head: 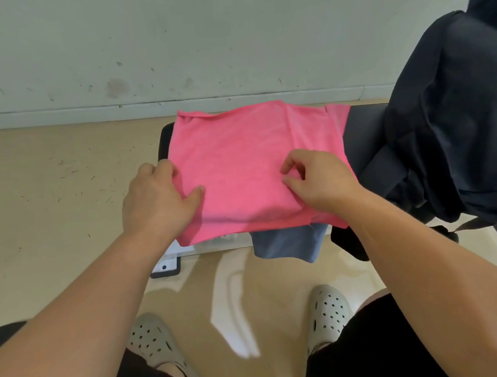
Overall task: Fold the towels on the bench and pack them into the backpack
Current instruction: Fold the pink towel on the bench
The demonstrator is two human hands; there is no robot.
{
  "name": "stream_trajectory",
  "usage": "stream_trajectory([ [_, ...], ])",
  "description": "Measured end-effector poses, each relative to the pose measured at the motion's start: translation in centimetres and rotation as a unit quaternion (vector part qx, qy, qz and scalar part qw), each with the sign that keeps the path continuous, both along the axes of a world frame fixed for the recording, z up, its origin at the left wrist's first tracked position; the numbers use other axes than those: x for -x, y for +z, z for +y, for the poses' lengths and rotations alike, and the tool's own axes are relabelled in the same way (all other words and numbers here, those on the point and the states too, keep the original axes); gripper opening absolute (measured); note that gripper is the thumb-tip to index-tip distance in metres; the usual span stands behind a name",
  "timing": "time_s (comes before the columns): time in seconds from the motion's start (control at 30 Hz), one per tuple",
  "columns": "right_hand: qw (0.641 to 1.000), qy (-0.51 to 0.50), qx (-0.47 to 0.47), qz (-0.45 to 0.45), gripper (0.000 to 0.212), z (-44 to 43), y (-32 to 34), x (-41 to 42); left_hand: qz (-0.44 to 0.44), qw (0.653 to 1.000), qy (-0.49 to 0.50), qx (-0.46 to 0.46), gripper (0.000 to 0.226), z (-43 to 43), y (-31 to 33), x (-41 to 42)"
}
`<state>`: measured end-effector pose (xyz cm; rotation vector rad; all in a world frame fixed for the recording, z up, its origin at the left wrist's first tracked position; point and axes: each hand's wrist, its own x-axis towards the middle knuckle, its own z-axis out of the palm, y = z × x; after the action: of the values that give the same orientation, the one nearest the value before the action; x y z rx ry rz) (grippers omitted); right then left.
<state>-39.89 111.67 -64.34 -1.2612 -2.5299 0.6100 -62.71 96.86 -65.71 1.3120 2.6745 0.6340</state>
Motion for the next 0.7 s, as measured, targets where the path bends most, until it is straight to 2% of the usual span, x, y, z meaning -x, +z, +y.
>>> stream_trajectory([
  [0.17,0.997,-0.022,-0.033,0.068,0.024,0.2,0.5,-1.2,-0.009,1.000,0.003,-0.006,0.042,-0.9,0.2,-0.7],
  [0.23,0.999,-0.035,-0.019,0.034,0.025,0.5,0.5,-1.9,-0.007,1.000,-0.010,0.005,0.037,-1.4,0.2,-0.8],
  [0.3,0.999,-0.033,0.012,-0.037,0.023,0.3,0.5,-2.3,-0.013,1.000,-0.019,0.005,0.037,-1.7,0.1,-0.7],
  [0.37,0.996,-0.041,-0.035,-0.076,0.015,-0.2,0.8,-1.9,-0.023,1.000,-0.017,-0.002,0.039,-1.8,0.2,-0.5],
  [0.43,0.990,-0.041,-0.125,-0.054,0.019,-0.4,1.8,-0.1,-0.029,1.000,0.001,0.001,0.043,-1.8,0.3,0.0],
  [0.5,0.989,0.020,-0.149,-0.017,0.026,0.0,2.7,3.2,-0.039,0.999,0.024,0.013,0.040,-1.9,0.6,0.4],
  [0.53,0.988,0.061,-0.142,-0.026,0.031,0.2,2.9,5.1,-0.047,0.998,0.032,0.016,0.037,-1.9,0.7,0.5],
  [0.6,0.980,0.132,-0.129,-0.076,0.043,0.8,2.9,9.3,-0.062,0.997,0.037,0.014,0.032,-2.0,0.7,0.8],
  [0.7,0.961,0.176,-0.146,-0.154,0.043,1.1,2.5,14.9,-0.086,0.996,0.036,0.001,0.028,-1.9,0.4,1.5],
])
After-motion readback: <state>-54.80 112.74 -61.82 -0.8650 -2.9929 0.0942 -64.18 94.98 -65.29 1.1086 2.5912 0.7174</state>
